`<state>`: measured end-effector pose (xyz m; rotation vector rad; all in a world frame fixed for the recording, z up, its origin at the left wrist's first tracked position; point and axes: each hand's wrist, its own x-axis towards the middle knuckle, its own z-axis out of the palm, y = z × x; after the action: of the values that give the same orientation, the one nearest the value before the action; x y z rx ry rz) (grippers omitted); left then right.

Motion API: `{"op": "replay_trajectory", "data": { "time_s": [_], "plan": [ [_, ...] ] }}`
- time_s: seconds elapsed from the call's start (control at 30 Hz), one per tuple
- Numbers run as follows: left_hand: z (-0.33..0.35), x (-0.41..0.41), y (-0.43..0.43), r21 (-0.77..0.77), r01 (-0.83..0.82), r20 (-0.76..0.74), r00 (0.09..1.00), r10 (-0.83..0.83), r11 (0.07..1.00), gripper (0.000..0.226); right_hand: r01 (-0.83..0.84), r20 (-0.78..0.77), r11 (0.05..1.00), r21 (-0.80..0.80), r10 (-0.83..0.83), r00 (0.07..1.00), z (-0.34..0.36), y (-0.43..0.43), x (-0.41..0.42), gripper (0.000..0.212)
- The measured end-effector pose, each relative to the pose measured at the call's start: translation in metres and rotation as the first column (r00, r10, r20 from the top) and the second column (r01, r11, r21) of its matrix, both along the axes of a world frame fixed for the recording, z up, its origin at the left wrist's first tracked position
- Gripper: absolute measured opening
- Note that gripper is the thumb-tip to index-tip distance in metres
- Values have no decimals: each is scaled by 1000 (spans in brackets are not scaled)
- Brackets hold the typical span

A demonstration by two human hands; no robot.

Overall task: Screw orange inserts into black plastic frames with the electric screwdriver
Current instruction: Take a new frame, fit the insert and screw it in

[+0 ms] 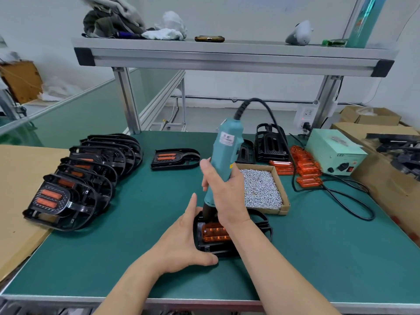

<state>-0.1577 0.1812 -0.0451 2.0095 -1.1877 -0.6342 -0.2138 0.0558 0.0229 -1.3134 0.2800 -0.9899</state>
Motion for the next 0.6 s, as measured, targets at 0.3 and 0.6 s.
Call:
{"op": "replay_trajectory", "data": {
  "time_s": [0.3,0.6],
  "plan": [
    [1,-1,2,37,-1,-29,1000,2,999,147,262,48,891,370,-300,953,6,-73,-24,27],
    [0,-1,3,43,6,-19,1000,-5,999,144,322,-59,654,685,-391,919,-17,-92,-30,30]
  ]
}}
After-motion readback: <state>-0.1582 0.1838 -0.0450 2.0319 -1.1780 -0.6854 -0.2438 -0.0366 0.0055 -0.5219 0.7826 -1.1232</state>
